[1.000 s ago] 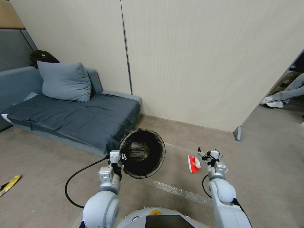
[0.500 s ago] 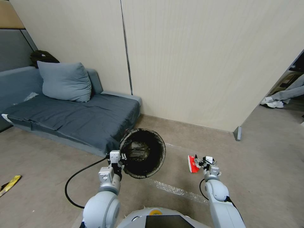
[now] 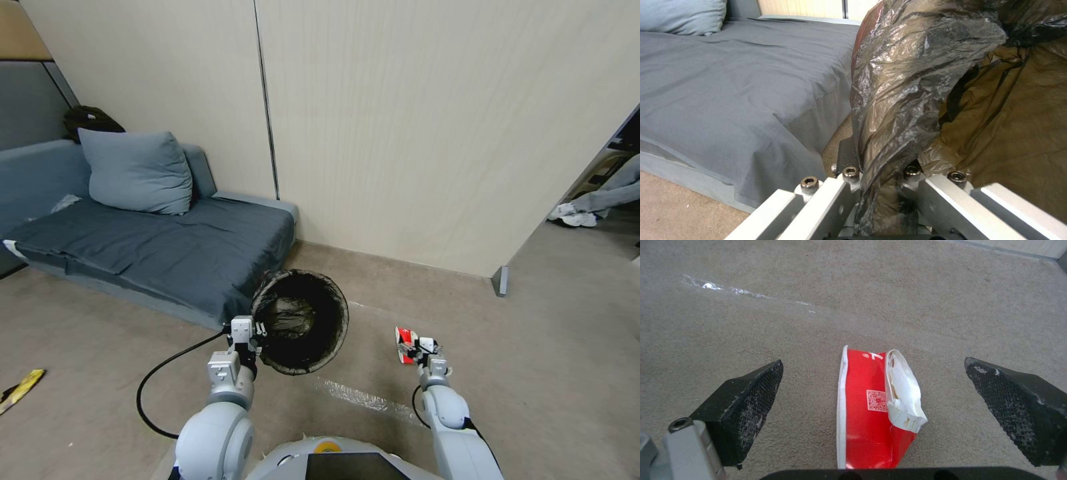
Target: Pick up the trash bin, then pick up the garbage from the floor and place it into the trash bin.
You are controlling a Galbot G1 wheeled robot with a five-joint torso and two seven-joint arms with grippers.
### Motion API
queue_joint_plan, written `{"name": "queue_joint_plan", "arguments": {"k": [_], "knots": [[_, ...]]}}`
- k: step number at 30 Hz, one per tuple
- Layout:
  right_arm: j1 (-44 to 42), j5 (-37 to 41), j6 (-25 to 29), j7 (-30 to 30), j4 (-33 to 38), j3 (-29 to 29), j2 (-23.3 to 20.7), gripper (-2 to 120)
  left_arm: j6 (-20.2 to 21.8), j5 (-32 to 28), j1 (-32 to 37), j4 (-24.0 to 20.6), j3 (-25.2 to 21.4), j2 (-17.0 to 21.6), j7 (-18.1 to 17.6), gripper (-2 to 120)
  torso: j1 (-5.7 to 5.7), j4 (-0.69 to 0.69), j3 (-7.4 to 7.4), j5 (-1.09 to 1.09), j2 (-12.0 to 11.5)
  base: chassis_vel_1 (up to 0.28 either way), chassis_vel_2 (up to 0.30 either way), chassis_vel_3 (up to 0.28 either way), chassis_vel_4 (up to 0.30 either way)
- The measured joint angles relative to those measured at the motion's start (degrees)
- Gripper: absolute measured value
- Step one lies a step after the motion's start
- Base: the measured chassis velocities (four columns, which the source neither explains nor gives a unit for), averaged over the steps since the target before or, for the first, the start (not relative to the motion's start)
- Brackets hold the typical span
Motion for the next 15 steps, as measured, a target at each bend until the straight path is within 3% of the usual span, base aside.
{"name": "queue_joint_plan", "arguments": {"k": [15], "knots": [[5.8,0.0,2.8,0.0,-9.7,0.4,-1.9,100,0.0,0.1,0.4,-0.2,0.0,0.0,0.0,1,0.00,0.00,0.00,-0.01,0.0,0.000,0.000,0.000,0.000]]}}
